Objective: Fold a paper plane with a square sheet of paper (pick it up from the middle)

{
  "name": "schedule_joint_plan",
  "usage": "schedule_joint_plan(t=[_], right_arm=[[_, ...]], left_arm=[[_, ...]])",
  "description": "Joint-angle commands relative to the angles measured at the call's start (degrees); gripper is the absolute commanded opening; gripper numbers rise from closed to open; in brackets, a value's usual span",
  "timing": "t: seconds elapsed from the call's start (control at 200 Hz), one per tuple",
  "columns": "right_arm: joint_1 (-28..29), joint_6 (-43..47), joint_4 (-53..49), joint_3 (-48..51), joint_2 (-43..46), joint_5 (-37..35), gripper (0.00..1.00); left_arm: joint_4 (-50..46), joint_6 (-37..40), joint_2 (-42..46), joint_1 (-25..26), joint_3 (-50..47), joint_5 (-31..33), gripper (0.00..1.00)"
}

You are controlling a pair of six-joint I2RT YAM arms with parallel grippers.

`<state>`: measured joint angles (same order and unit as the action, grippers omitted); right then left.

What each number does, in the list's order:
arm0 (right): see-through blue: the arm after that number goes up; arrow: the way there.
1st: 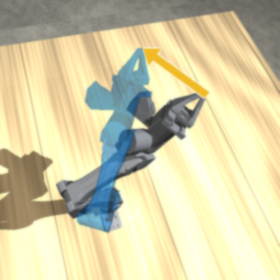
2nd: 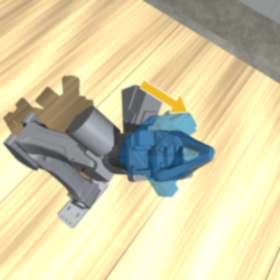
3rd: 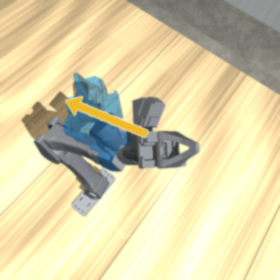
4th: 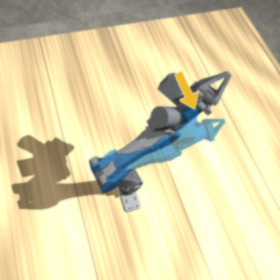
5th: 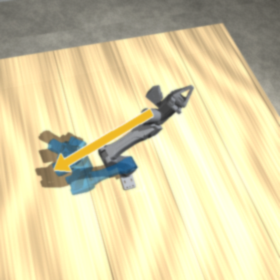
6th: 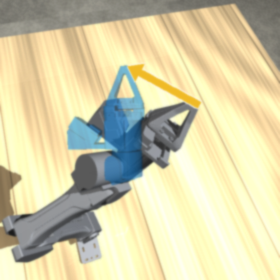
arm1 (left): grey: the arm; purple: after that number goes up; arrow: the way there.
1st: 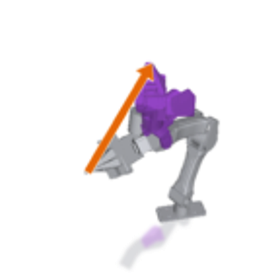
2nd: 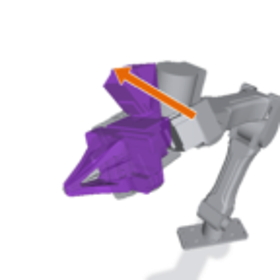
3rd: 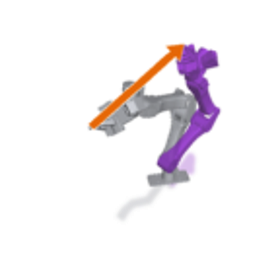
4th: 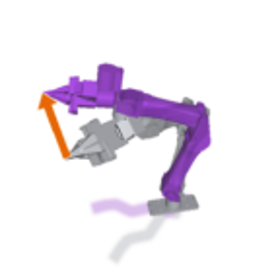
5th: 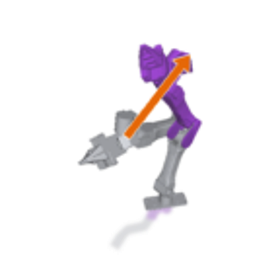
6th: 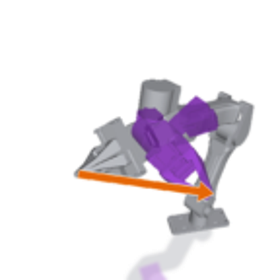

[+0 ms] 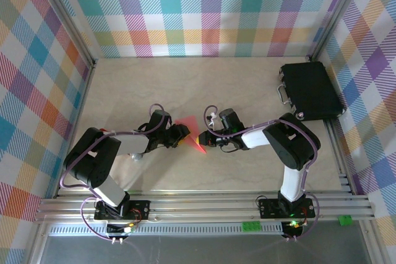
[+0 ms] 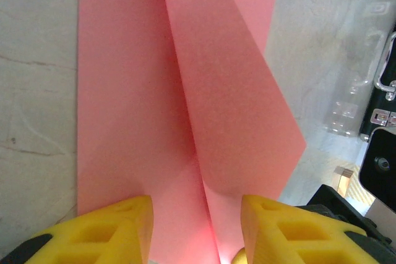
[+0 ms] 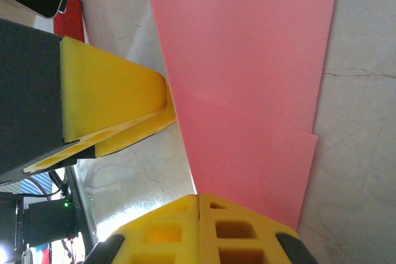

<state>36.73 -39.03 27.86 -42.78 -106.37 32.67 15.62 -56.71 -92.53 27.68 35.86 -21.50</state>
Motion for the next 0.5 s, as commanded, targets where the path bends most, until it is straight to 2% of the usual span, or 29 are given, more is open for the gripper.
schedule_joint_plan(t=[0.0,0.365,0.495], right_arm=[[-0.3,-0.8,2.4,0.8,0.8,1.6,0.04],[-0.3,0.6,1.3,1.0,1.1,1.2,0.07],[-0.4,2.3,-1.3,1.1,3.0,-0.7,0.18]], left_arm=[[0.8,1.9,-0.8,0.3,1.6,-0.5,0.43],[-8.1,1.7,-4.0,0.3,3.3,0.6,0.45],[-11.9,1.9,-4.5,0.3,3.6,1.3,0.46]])
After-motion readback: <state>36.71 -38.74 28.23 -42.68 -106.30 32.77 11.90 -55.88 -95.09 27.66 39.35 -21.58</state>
